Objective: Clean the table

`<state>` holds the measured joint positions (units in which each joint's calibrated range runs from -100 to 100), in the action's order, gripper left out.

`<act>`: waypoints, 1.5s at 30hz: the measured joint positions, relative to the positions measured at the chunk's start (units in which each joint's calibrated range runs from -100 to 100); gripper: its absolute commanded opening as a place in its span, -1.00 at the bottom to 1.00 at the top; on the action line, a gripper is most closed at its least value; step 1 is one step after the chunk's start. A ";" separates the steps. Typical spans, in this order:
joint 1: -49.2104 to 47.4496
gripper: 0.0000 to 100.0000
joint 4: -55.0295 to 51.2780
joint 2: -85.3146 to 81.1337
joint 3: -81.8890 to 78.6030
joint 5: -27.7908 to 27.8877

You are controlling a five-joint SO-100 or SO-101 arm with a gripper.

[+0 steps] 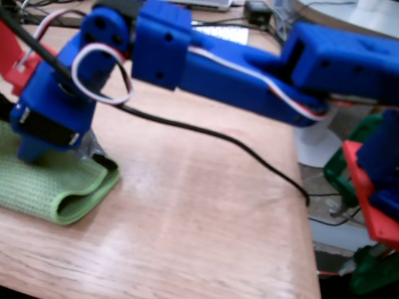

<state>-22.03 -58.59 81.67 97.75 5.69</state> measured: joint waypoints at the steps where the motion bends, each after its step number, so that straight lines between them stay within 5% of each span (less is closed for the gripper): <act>1: 0.00 -0.99 0.41 1.73 0.81 0.00; 12: 2.54 -0.99 1.90 12.28 1.98 0.00; 38: 78.25 -0.99 1.99 13.75 -5.05 -0.10; 45: 88.12 -0.99 -2.90 10.38 -5.77 3.08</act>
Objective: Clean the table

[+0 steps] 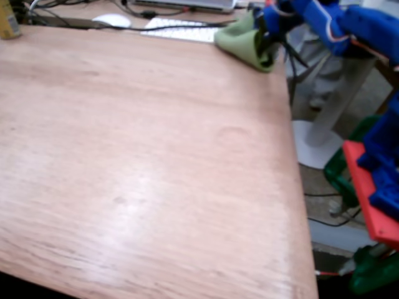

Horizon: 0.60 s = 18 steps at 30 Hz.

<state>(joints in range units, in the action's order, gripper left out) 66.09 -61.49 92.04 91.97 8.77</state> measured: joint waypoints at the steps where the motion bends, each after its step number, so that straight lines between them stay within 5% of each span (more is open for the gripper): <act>1: 2.44 -0.99 -4.39 -3.11 -0.81 2.83; 7: 7.14 -0.99 -30.39 -33.55 -4.60 6.50; 12: -17.19 -0.99 -37.93 -62.52 -19.48 6.40; 18: -55.52 -0.99 -38.01 -99.01 -64.65 6.15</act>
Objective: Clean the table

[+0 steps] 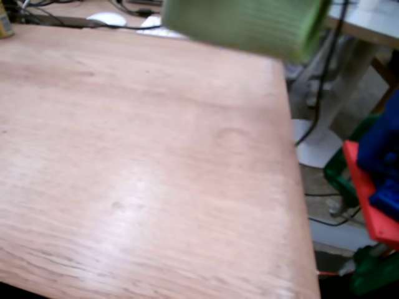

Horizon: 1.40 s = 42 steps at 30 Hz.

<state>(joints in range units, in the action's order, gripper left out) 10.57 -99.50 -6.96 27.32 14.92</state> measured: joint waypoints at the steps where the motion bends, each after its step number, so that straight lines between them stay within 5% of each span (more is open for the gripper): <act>1: -6.48 -0.99 0.00 -4.84 -8.12 -0.54; 6: -35.04 -0.99 10.02 -15.30 -36.79 -8.16; 11: -44.53 -0.99 28.65 -15.22 -51.22 -8.45; 22: -46.69 -0.99 53.25 -6.23 -66.73 -8.50; 42: -45.28 -0.90 54.41 -5.97 -73.94 -8.55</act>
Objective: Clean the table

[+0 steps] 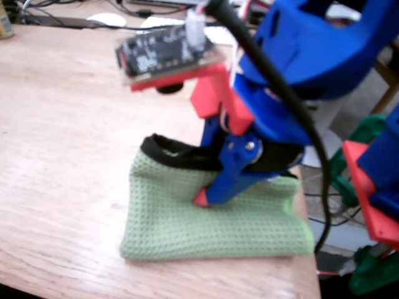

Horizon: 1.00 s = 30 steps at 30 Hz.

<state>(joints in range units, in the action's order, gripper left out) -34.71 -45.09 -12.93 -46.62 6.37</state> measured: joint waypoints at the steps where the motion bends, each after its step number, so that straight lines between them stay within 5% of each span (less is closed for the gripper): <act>1: 0.00 -0.79 0.00 0.00 0.00 0.00; 5: 0.19 -0.26 0.00 0.00 -0.54 0.00; 15: 8.27 -0.21 -1.49 -8.73 -0.81 0.39; 18: 10.24 -0.30 -1.49 -16.17 -0.99 3.27; 21: 23.95 -1.00 -2.15 -35.80 -1.26 3.76; 26: 27.81 -0.92 -20.70 -58.63 -14.79 -7.67; 30: 27.81 -0.92 -23.19 -59.92 -25.07 -8.84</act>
<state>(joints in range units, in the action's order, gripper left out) -6.90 -68.28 -72.85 -71.69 -2.47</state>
